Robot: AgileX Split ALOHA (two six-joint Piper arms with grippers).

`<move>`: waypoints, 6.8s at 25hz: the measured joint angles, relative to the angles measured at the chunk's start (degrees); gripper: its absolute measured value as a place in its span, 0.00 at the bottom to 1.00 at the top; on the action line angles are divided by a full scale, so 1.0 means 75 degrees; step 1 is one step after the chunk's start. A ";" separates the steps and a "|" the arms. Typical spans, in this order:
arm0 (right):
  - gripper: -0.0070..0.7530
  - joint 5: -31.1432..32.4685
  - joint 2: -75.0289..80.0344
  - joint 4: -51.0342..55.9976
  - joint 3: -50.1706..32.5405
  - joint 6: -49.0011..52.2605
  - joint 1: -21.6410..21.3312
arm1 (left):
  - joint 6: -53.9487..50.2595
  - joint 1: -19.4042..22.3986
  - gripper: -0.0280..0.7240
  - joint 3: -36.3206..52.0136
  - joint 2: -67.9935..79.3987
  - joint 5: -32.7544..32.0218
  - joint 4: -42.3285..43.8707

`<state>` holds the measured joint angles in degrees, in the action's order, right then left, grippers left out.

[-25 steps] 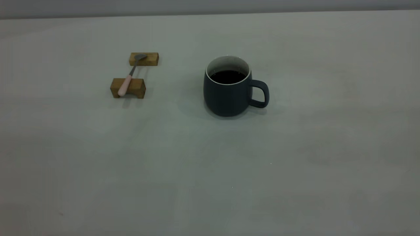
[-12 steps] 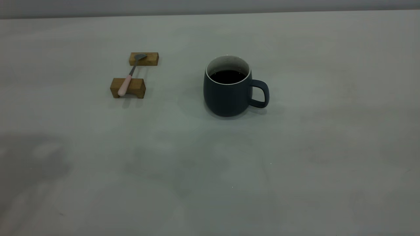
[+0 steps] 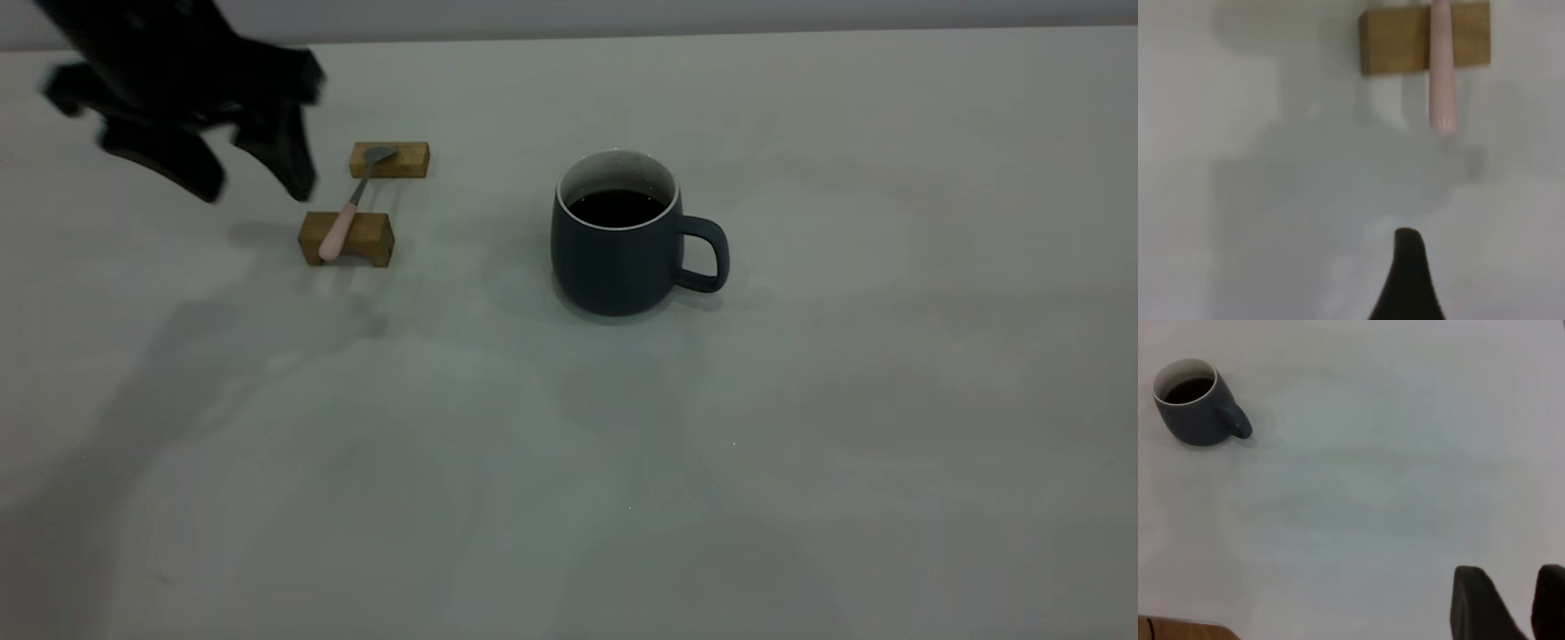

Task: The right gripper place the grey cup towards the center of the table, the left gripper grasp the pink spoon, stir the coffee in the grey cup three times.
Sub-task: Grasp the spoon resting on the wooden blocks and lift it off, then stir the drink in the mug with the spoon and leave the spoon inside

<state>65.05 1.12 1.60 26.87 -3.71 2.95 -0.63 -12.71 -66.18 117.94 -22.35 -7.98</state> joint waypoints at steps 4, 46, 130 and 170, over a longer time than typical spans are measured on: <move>0.32 0.0000 -0.0006 0.0000 0.0000 0.0000 0.0000 | 0.0000 0.0000 0.93 -0.0613 0.0897 0.0131 -0.0017; 0.32 0.0000 -0.0006 0.0000 0.0000 0.0000 0.0000 | -0.6805 -0.0278 0.26 -0.4885 0.1590 -0.5938 -0.7291; 0.32 0.0000 -0.0006 0.0000 0.0000 0.0000 0.0000 | -0.8121 -0.0752 0.26 -0.6855 0.4334 -0.5640 -0.7364; 0.32 0.0000 -0.0006 0.0000 0.0000 0.0000 0.0000 | -0.9440 -0.0817 0.78 -0.7596 0.3983 -0.5939 -0.4288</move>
<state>65.05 1.07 1.60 26.87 -3.71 2.95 -71.43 -18.84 -123.15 147.81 -66.89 -40.15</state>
